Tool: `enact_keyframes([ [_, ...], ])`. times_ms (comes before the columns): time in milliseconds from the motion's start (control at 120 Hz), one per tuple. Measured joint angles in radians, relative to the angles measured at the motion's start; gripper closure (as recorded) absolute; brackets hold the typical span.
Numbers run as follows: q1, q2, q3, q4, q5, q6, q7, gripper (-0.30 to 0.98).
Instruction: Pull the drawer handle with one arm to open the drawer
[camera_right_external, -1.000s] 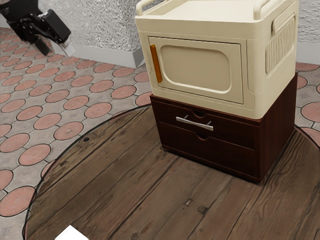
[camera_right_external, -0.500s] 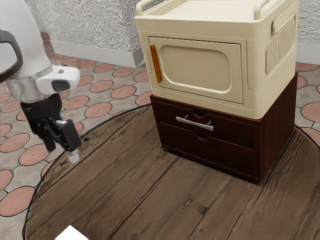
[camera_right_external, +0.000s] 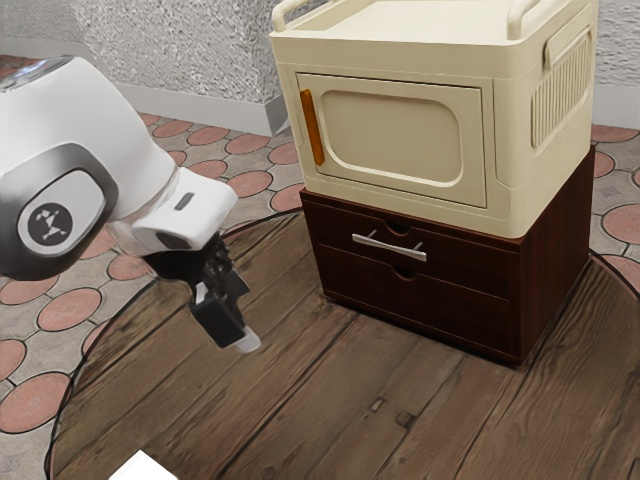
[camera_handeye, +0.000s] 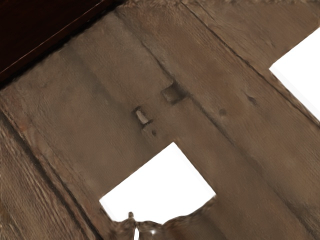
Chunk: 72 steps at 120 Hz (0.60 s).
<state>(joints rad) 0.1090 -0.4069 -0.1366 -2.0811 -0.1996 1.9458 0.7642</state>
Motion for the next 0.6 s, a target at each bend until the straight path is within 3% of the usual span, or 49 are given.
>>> enact_keyframes([
  [83,-0.027,0.06,-0.008,0.041,0.006,0.041,0.113,0.0],
  [225,-0.054,0.118,-0.014,0.091,0.118,0.045,0.253,0.0],
  [333,-0.077,0.178,-0.015,0.122,0.165,0.067,0.339,0.0],
  [600,-0.113,0.289,-0.015,0.195,0.159,0.141,0.495,0.0],
])
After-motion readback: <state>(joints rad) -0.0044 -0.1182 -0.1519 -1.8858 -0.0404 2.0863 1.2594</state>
